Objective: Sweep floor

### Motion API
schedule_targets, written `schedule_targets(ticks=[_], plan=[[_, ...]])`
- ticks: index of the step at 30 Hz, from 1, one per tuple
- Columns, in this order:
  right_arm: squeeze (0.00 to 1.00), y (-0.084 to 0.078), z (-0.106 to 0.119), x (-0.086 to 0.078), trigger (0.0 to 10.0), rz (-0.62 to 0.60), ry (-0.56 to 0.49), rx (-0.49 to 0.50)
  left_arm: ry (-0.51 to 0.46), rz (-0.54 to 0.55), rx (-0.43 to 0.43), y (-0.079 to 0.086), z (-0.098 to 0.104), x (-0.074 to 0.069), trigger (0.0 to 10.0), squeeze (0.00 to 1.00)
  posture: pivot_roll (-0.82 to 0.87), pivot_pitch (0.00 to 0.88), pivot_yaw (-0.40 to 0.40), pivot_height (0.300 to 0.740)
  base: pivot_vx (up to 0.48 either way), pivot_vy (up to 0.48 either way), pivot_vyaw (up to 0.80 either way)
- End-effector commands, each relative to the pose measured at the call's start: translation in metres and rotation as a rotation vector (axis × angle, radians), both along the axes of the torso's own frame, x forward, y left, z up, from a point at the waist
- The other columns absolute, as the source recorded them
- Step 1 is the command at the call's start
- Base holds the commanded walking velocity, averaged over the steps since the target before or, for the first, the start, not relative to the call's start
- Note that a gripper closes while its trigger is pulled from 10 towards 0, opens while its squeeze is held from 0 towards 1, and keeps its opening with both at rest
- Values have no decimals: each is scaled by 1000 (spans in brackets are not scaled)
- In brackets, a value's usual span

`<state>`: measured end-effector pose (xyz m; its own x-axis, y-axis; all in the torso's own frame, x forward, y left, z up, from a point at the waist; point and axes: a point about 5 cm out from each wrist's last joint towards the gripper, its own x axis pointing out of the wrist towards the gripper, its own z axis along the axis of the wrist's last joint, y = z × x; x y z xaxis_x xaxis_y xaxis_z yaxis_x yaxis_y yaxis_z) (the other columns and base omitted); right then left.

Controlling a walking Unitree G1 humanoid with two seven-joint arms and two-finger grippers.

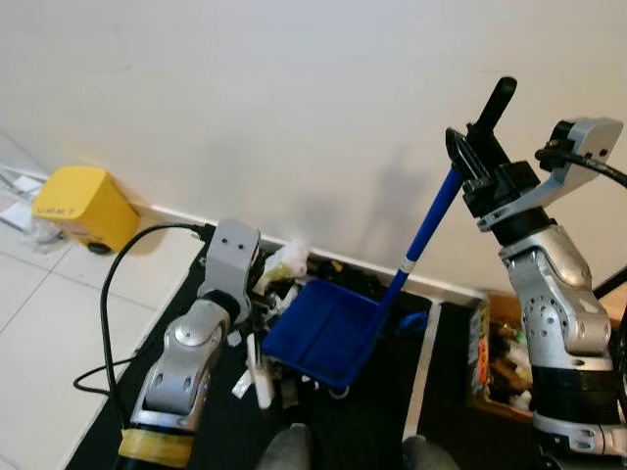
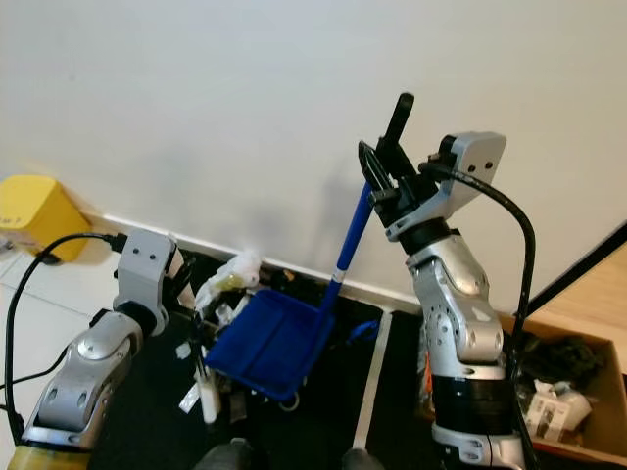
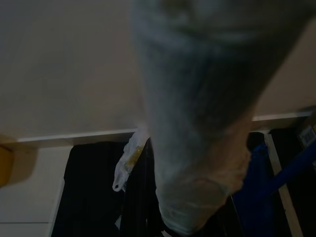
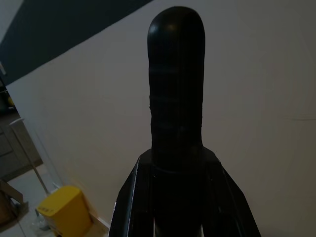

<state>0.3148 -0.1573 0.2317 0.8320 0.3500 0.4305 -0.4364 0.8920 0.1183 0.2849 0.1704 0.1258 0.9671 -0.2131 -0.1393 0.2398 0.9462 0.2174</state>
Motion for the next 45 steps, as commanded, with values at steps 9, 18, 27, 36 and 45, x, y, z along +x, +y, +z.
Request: schedule_targets(ticks=[9,18,27,36,45], plan=[[0,3,-20,1,10000,16,30,-117,2,18,21,5,-3,-2,10000,0,127,155,66,740,0,0,0],[0,-6,-44,10,10000,-74,82,-214,5,27,35,9,-5,-3,10000,0,140,172,63,740,0,0,0],[0,-9,-68,16,10000,-96,72,-368,28,85,47,32,-6,-10,10000,0,174,221,68,740,0,0,0],[0,7,-82,17,10000,-12,20,-477,22,171,-48,60,9,-18,10000,0,235,278,83,740,0,0,0],[0,9,-101,11,10000,31,-20,-601,22,199,-44,70,9,-21,10000,0,250,277,94,740,0,0,0]])
